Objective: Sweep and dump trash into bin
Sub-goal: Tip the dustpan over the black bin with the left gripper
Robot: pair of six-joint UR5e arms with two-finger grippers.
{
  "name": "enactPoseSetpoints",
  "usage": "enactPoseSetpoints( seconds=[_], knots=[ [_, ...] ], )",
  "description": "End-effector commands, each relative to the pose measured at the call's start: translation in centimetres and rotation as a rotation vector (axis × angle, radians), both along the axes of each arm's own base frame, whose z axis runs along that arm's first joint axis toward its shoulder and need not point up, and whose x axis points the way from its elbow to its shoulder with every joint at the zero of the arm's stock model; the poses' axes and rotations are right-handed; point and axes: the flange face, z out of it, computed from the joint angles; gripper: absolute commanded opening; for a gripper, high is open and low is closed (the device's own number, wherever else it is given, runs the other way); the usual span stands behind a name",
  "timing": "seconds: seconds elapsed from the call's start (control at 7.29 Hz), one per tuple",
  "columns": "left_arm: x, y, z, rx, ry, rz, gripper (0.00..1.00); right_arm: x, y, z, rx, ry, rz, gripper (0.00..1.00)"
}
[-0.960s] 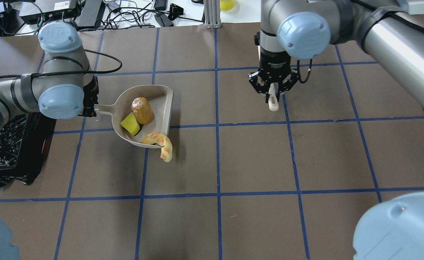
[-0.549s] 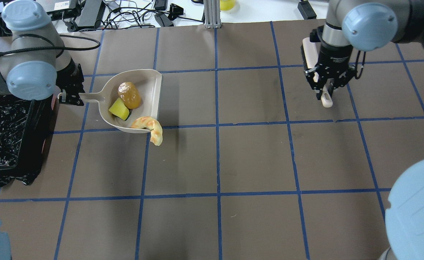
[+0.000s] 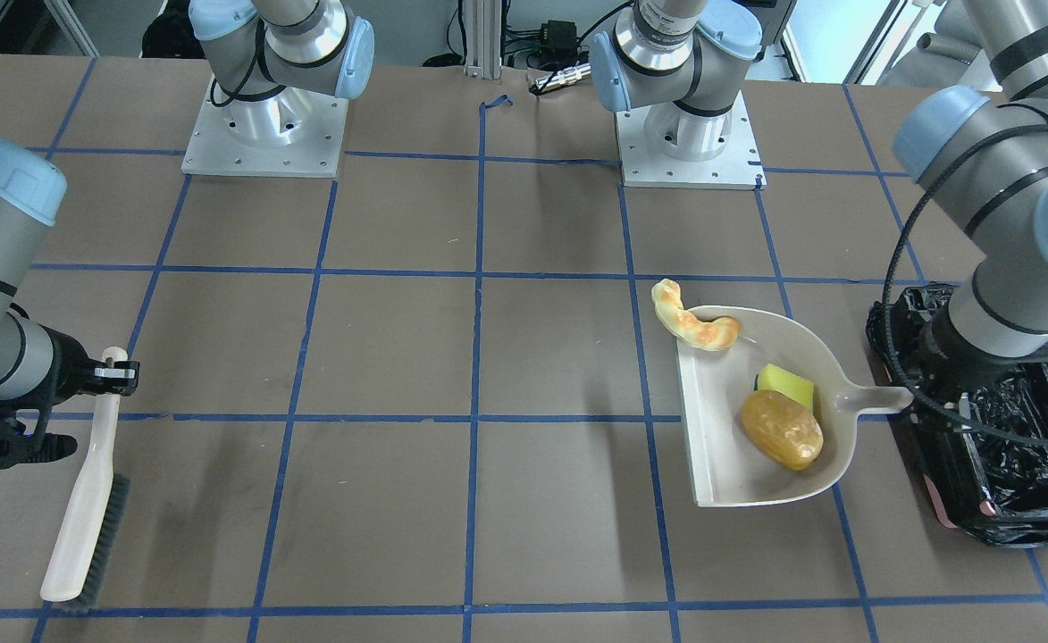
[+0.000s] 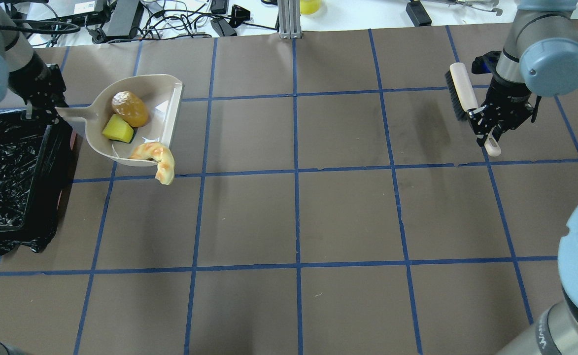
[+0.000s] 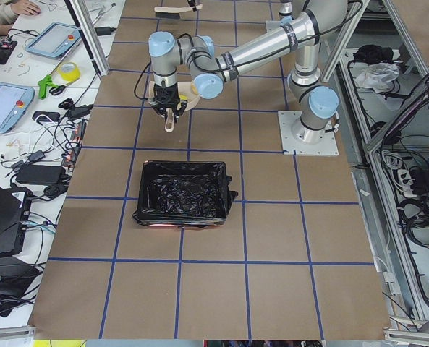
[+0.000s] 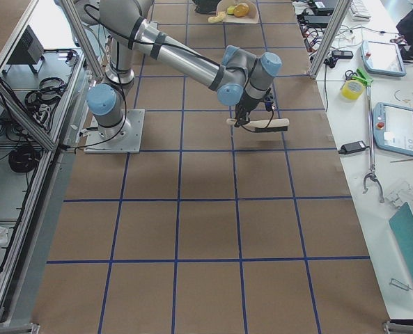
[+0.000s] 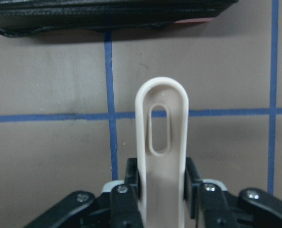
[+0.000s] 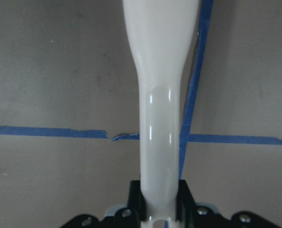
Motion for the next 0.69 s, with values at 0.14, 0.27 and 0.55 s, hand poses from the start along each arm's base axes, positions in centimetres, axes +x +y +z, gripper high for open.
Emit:
enactPoseSetpoints(
  seconds=[0.14,0.27,0.55],
  knots=[
    [10.1,2.1,4.2,-0.001,-0.033,-0.076,0.00,-2.7,0.7,-3.2,0.041,0.001,-0.014,0.00],
    [13.4,3.0,5.4,-0.005,-0.048,-0.104,0.00,-3.0,1.2,-3.5,0.060,0.025,-0.005,0.00],
    [18.3,4.4,6.7,-0.002,-0.078,-0.152,0.00,-3.0,1.2,-3.5,0.059,0.029,-0.006,0.00]
  ],
)
